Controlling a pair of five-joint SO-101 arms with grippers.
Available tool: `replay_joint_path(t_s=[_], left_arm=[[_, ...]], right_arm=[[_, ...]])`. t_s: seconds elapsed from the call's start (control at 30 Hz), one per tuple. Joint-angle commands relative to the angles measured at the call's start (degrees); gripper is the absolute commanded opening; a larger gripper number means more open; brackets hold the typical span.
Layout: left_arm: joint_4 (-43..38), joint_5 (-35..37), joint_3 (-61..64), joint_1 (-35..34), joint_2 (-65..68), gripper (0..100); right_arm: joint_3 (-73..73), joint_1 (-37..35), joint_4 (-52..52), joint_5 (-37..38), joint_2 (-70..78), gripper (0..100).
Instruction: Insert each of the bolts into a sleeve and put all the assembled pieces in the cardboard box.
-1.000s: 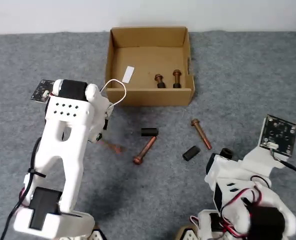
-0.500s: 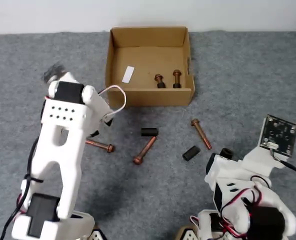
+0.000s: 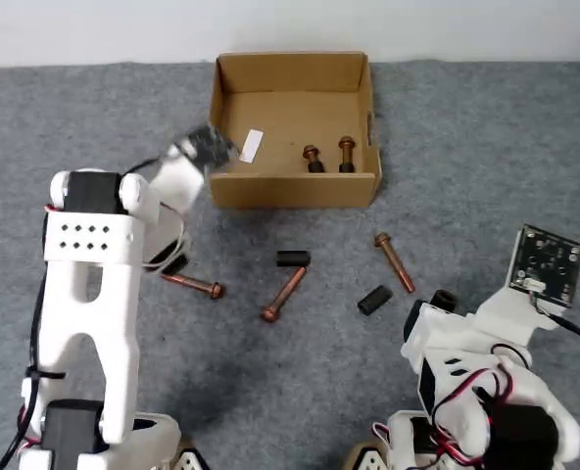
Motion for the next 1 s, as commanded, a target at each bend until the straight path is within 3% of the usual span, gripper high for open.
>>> replay_joint_path(t_s=[0.0,0.13,0.27,0.57,0.97], left_arm=[[-3.96,-12.57,3.56,-0.70,-1.93,13],[-11.60,-20.84,10.15,0.62,-1.93,13],[-19.69,-23.91,16.22,2.73,-1.85,13],[-26.29,-30.15,19.65,3.96,1.41,15],[-21.63,-30.33,7.43,2.64,17.76,19]], right_arm=[[-0.26,0.40,1.63,-0.35,-0.13,0.8],[-0.26,0.40,1.63,-0.35,-0.13,0.8],[-0.26,0.40,1.63,-0.26,-0.13,0.8],[0.88,0.13,0.66,-0.18,0.31,0.8],[0.88,0.31,0.66,-0.18,0.04,0.8]])
